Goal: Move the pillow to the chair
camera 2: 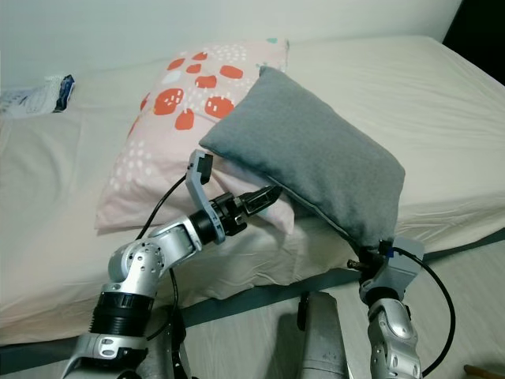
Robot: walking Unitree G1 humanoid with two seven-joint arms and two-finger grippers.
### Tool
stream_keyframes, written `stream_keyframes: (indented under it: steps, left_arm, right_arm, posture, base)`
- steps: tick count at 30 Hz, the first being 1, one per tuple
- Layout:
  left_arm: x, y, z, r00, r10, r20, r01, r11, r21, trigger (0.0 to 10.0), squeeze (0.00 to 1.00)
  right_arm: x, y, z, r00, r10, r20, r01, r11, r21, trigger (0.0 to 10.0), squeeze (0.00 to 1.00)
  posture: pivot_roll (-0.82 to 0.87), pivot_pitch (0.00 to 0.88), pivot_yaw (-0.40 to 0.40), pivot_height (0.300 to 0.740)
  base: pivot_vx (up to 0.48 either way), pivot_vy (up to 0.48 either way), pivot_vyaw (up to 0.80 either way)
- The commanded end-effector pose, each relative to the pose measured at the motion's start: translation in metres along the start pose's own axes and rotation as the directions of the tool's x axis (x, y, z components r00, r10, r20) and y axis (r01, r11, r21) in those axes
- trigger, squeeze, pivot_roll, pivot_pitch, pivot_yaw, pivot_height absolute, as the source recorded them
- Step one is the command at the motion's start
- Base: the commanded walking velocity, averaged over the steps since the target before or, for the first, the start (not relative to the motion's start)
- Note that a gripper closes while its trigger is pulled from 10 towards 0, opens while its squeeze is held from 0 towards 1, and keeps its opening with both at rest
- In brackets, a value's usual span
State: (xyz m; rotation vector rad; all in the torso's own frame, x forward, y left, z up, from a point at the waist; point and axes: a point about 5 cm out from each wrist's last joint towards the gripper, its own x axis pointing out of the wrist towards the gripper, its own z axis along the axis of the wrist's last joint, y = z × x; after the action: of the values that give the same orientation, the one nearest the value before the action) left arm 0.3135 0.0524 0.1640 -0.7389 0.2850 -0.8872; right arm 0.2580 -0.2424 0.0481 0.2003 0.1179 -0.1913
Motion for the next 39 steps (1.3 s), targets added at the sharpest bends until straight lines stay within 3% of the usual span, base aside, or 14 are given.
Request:
stream_keyframes:
  steps: [1, 8, 9, 16, 17, 19, 20, 21, 30, 32, 34, 35, 37, 39]
  left_arm:
    - [0.001, 0.001, -0.005, 0.999, 0.018, -0.028, -0.017, 1.0, 0.01, 10.0, 0.0]
    - [0.001, 0.0, -0.008, 0.999, 0.026, -0.042, -0.025, 0.999, 0.025, 10.0, 0.0]
    - [0.005, -0.004, -0.008, 0.999, 0.009, -0.031, -0.009, 1.0, -0.003, 10.0, 1.0]
    - [0.024, -0.01, -0.008, 0.998, 0.052, 0.029, -0.052, 0.998, -0.018, 10.0, 1.0]
    - [0.03, -0.011, -0.008, 0.996, 0.07, 0.047, -0.069, 0.997, -0.019, 10.0, 0.87]
    - [0.033, -0.012, -0.007, 0.995, 0.08, 0.058, -0.079, 0.997, -0.02, 10.0, 0.87]
    - [0.038, -0.012, -0.008, 0.991, 0.114, 0.065, -0.115, 0.993, 0.001, 10.0, 0.29]
    - [0.044, -0.011, -0.008, 0.984, 0.161, 0.074, -0.162, 0.987, 0.013, 10.0, 0.0]
    - [0.06, -0.008, -0.007, 0.961, 0.258, 0.102, -0.268, 0.958, 0.104, 10.0, 0.0]
    - [0.066, -0.001, 0.003, 0.939, 0.312, 0.146, -0.319, 0.948, 0.022, 10.0, 0.0]
    - [0.067, -0.002, 0.009, 0.945, 0.283, 0.165, -0.277, 0.959, -0.061, 10.0, 0.0]
    - [0.067, -0.002, 0.009, 0.945, 0.283, 0.165, -0.277, 0.959, -0.061, 10.0, 0.0]
    - [0.068, -0.01, 0.023, 0.961, 0.175, 0.215, -0.128, 0.968, -0.215, 10.0, 0.0]
    - [0.068, -0.014, 0.029, 0.965, 0.119, 0.232, -0.059, 0.966, -0.25, 10.0, 0.0]
  right_arm:
    - [-0.001, 0.001, -0.004, 1.0, -0.001, -0.017, 0.001, 1.0, 0.013, 0.0, 0.0]
    - [0.0, 0.001, -0.003, 1.0, 0.001, -0.017, -0.001, 1.0, 0.014, 0.0, 0.0]
    - [0.003, 0.004, -0.002, 1.0, 0.011, -0.016, -0.011, 1.0, 0.014, 0.0, 0.0]
    - [0.015, 0.012, 0.003, 0.999, 0.039, -0.015, -0.038, 0.999, 0.015, 0.0, 0.0]
    - [0.017, 0.012, 0.004, 0.999, 0.041, -0.015, -0.04, 0.999, 0.015, 0.0, 0.0]
    - [0.018, 0.013, 0.004, 0.999, 0.041, -0.014, -0.041, 0.999, 0.016, 0.0, 0.0]
    - [0.02, 0.013, 0.005, 0.999, 0.042, -0.014, -0.042, 0.999, 0.016, 0.0, 0.0]
    - [0.021, 0.013, 0.006, 0.999, 0.042, -0.012, -0.042, 0.999, 0.015, 0.0, 0.0]
    - [0.028, 0.015, 0.008, 0.999, 0.044, -0.009, -0.044, 0.999, 0.013, 0.0, 0.0]
    - [0.031, 0.016, 0.009, 0.999, 0.048, -0.011, -0.048, 0.999, 0.013, 0.0, 0.0]
    - [0.031, 0.017, 0.009, 0.999, 0.05, -0.011, -0.05, 0.999, 0.013, 0.0, 0.0]
    - [0.031, 0.017, 0.009, 0.999, 0.05, -0.011, -0.05, 0.999, 0.013, 0.0, 0.0]
    - [0.032, 0.018, 0.009, 0.999, 0.052, -0.01, -0.052, 0.999, 0.014, 0.0, 0.0]
    - [0.032, 0.018, 0.009, 0.999, 0.052, -0.01, -0.052, 0.999, 0.014, 0.0, 0.0]
  posture:
    - [0.01, 0.122, 0.012, 0.533]
    - [0.01, 0.119, 0.011, 0.533]
    - [0.02, 0.124, 0.001, 0.533]
    - [0.02, 0.13, -0.002, 0.533]
    - [0.02, 0.131, -0.001, 0.533]
    - [0.02, 0.131, -0.001, 0.533]
    - [0.02, 0.132, -0.001, 0.533]
    - [0.02, 0.134, -0.001, 0.533]
    - [0.02, 0.138, 0.002, 0.533]
    - [0.01, 0.142, 0.006, 0.533]
    - [0.01, 0.143, 0.008, 0.533]
    - [0.01, 0.143, 0.008, 0.533]
    - [0.01, 0.144, 0.009, 0.533]
    - [0.01, 0.144, 0.009, 0.533]
  base:
    - [0.0, 0.0, 0.0]
    - [0.0, 0.0, 0.0]
    - [0.0, 0.0, 0.0]
    - [0.0, 0.0, 0.0]
    - [0.0, 0.0, 0.0]
    - [0.0, 0.0, 0.0]
    - [0.0, 0.0, 0.0]
    - [0.0, 0.0, 0.0]
    - [0.0, 0.0, 0.0]
    - [0.0, 0.0, 0.0]
    - [0.0, 0.0, 0.0]
    - [0.0, 0.0, 0.0]
    - [0.0, 0.0, 0.0]
    - [0.0, 0.0, 0.0]
